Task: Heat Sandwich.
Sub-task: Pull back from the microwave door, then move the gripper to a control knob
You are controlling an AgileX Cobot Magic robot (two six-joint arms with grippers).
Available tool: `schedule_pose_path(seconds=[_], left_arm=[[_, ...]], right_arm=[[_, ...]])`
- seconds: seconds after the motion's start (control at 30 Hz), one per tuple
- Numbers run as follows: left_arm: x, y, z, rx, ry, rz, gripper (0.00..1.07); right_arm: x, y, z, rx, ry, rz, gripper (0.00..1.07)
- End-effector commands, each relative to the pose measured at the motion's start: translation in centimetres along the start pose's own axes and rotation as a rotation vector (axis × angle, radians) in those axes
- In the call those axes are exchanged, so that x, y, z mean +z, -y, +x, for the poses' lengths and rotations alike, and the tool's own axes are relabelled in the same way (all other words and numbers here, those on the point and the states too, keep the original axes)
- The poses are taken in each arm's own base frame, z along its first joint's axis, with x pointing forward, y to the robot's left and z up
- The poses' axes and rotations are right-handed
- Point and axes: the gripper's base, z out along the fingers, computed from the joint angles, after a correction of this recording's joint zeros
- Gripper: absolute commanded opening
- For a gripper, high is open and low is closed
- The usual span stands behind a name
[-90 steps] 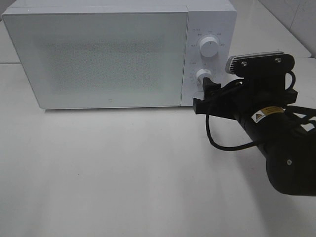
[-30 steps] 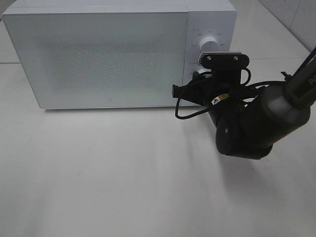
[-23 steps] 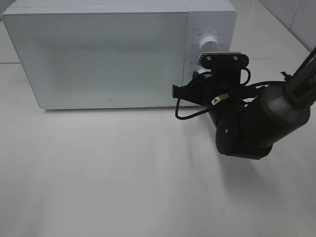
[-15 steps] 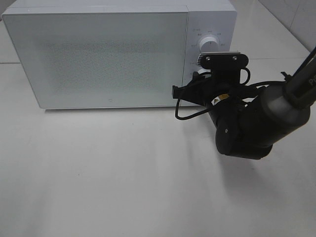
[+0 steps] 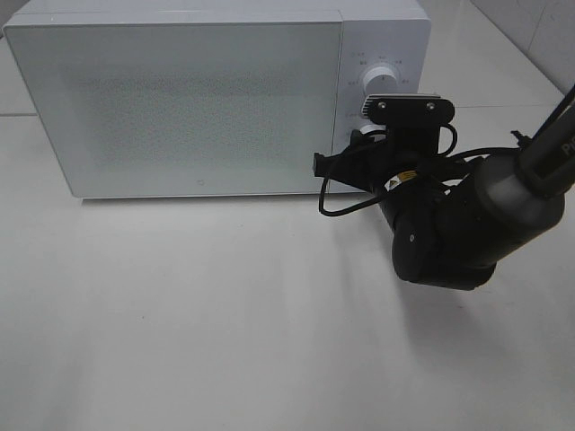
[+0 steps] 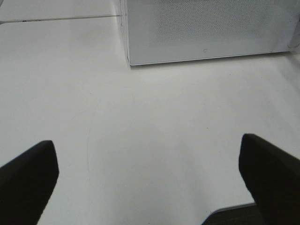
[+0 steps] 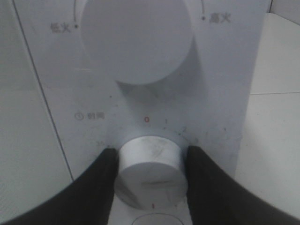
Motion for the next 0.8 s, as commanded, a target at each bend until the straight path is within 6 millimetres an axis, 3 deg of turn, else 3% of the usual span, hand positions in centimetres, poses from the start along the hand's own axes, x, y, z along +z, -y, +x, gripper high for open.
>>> schedule_pose_path(seconds=[0.03,0.27,0.3,0.47,0.8], left_arm=[[-0.28,0.05,0.20,-0.003,0.031,-0.001,1.03],[-0.28,0.05,0.20,-0.003,0.031,-0.001,1.03],[-0.28,0.05,0.20,-0.003,0.031,-0.001,1.03],[-0.28,0.05,0.20,-0.003,0.031,-0.001,1.03],[-0.28,0.05,0.20,-0.003,0.031,-0.001,1.03]], right_arm=[[0.12,-0.45,-0.70,0.071,0.060,-0.020,0.09],[0.10,-0.65,-0.97,0.370,0.081,-0.056,0.09],[0.09,-0.71,-1.04,0.485,0.084,-0.069,0.09],[0.07,-0.71,-1.35,0.727,0.108,-0.094,0.09],[0.05,-0.66,-1.67,1.059,0.124,-0.133,0.10]])
